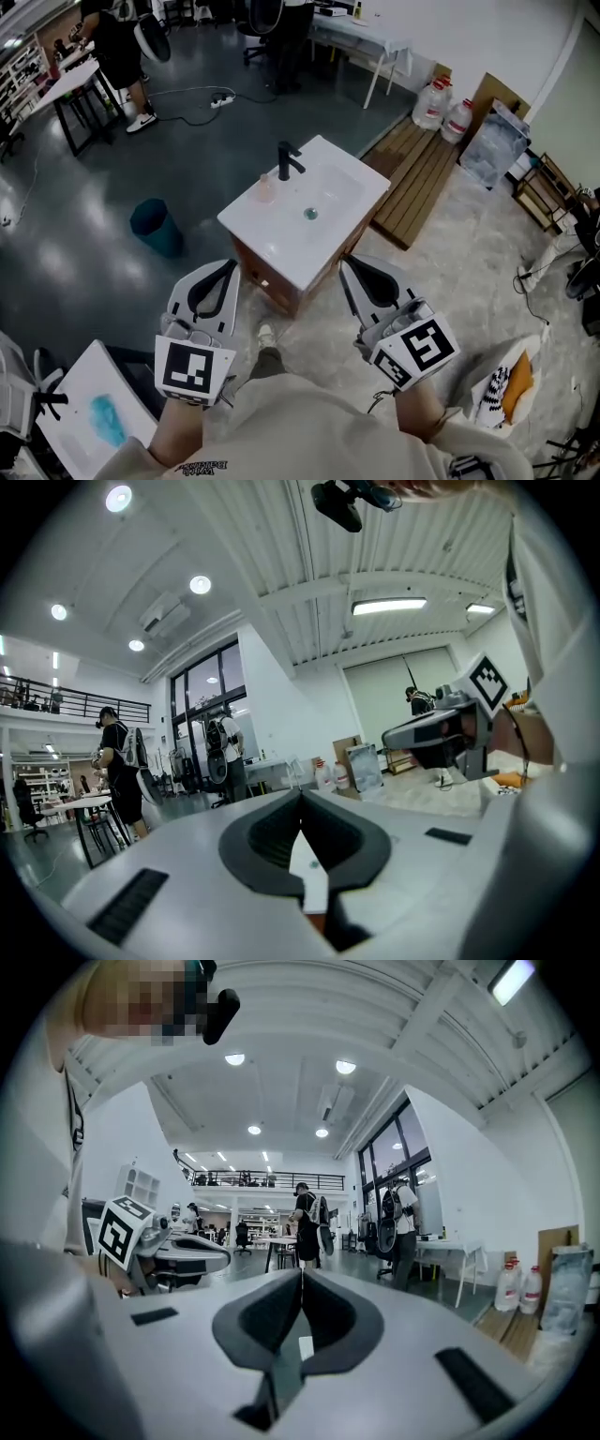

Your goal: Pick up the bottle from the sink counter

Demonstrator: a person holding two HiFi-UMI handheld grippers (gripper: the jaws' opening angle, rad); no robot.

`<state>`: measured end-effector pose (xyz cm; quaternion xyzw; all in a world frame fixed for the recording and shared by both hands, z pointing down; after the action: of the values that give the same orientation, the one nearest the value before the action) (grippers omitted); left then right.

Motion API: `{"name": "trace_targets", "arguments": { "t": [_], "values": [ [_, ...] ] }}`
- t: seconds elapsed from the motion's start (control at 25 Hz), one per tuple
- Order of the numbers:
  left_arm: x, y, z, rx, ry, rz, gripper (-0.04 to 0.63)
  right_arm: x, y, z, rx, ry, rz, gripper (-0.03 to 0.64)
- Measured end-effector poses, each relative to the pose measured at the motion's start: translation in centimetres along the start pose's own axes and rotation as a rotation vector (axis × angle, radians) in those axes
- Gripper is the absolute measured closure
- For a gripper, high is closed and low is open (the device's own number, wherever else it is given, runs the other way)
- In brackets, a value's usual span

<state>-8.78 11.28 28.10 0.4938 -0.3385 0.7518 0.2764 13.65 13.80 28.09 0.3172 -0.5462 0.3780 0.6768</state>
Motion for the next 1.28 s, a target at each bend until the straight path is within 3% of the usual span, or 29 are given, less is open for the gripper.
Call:
{"name": "trace_targets", "arguments": {
  "t": [0.6, 1.0, 1.28],
  "values": [
    [-0.9, 16.9, 13.8, 0.041, 0.016, 0.041, 0.590, -4.6, -6.1, 20.3, 0.035, 0.034, 0.015, 0.620],
    [0.3, 21.9, 19.3, 0.055, 0.057, 0.013, 0.589, -4.8, -8.8, 27.5, 0.045, 0.072, 0.022, 0.620],
    [0.3, 22.0, 21.3, 0.055, 0.062, -0.014, 0.591, -4.4, -10.1, 28.6, 0.036, 0.100, 0.023, 0.620]
  ]
}}
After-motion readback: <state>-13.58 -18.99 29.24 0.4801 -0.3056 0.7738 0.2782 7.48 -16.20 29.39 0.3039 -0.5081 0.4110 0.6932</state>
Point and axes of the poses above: the fingertips, and each gripper's own axes: z forward along the fingers, y to its left, x out of its underside, the point moved 7 cm from there along -z, backward along the fingers, and after that the axes turned 8 degrees about y, right-handed, at the moved point
